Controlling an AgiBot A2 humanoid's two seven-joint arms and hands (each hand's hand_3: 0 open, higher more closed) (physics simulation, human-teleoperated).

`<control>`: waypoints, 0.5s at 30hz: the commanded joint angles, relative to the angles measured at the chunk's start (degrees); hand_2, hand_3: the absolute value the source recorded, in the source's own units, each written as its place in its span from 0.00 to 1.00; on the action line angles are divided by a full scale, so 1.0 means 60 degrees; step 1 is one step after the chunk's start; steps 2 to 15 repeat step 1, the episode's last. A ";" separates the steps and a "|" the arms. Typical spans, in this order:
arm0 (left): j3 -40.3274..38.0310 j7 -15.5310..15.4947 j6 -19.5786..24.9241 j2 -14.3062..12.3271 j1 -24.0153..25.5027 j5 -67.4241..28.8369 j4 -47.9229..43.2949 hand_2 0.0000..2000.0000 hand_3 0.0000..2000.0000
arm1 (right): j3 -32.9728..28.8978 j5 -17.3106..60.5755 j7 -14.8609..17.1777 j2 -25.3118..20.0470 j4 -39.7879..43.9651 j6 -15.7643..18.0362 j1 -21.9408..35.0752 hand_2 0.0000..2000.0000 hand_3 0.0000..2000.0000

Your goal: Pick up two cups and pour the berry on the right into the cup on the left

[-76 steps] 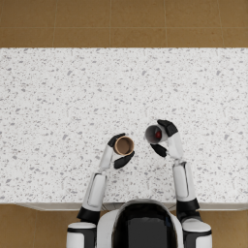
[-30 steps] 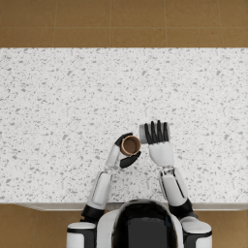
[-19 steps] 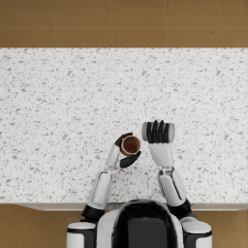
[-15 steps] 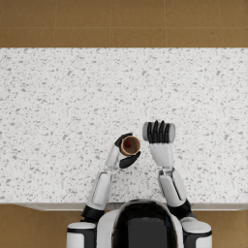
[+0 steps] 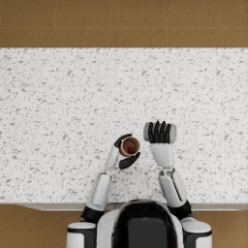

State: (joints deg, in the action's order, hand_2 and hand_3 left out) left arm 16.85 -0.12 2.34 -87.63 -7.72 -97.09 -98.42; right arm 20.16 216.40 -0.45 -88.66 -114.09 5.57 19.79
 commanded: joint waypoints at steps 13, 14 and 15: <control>0.0000 -0.0001 0.0000 0.0000 0.0000 0.0000 0.0000 1.00 0.64 | 0.0000 0.0000 0.0000 0.0000 0.0000 0.0011 0.0000 1.00 0.64; 0.0000 -0.0001 0.0000 0.0000 0.0000 0.0000 0.0000 1.00 0.64 | 0.0000 0.0000 0.0000 0.0000 0.0000 0.0011 0.0000 1.00 0.64; 0.0000 -0.0001 0.0000 0.0000 0.0000 0.0000 0.0000 1.00 0.64 | 0.0000 0.0000 0.0000 0.0000 0.0000 0.0011 0.0000 1.00 0.64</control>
